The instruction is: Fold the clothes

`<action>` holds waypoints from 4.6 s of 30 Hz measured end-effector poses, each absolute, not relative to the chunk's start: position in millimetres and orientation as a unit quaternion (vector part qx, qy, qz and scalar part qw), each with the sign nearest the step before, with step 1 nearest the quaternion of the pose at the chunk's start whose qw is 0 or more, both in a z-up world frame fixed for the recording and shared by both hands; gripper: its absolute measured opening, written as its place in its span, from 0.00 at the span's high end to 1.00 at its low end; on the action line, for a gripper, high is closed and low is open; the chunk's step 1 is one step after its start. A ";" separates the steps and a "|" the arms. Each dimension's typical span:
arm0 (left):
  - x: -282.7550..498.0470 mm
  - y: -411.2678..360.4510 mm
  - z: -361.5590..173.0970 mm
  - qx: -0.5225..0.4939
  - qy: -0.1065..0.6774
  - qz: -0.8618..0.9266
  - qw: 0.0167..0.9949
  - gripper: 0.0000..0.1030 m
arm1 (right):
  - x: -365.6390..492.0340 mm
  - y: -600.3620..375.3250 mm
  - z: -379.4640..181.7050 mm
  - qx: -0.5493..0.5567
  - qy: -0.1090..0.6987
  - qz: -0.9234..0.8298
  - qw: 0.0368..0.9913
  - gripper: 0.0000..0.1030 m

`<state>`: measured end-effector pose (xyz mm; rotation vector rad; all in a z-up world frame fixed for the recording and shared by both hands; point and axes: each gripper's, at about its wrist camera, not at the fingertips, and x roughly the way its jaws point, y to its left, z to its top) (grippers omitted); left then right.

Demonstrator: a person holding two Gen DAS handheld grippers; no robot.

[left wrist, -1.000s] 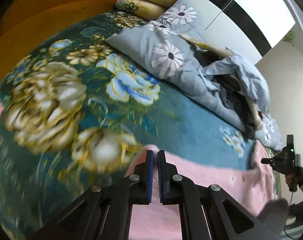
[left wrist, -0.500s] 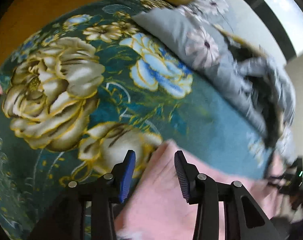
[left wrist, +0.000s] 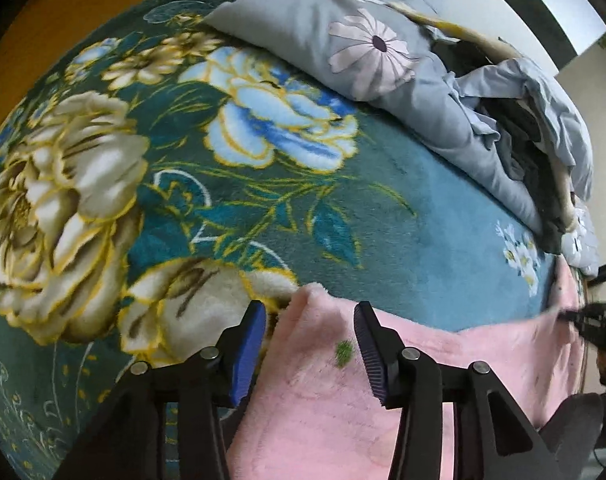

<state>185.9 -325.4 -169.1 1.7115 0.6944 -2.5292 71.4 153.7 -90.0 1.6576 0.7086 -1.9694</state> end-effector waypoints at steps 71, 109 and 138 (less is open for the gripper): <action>345.3 -325.4 -195.3 0.490 0.463 -0.709 0.207 0.50 | 296.6 508.0 -49.8 0.508 -0.302 -0.801 -0.090 0.48; 437.8 -315.4 -191.2 0.462 0.501 -0.685 0.257 0.93 | 332.4 577.2 -123.3 0.463 -0.446 -0.744 -0.183 0.97; 116.0 25.5 -110.3 0.578 0.224 -0.770 -0.152 0.50 | -9.2 347.8 -66.4 0.594 -0.130 -0.793 0.030 0.35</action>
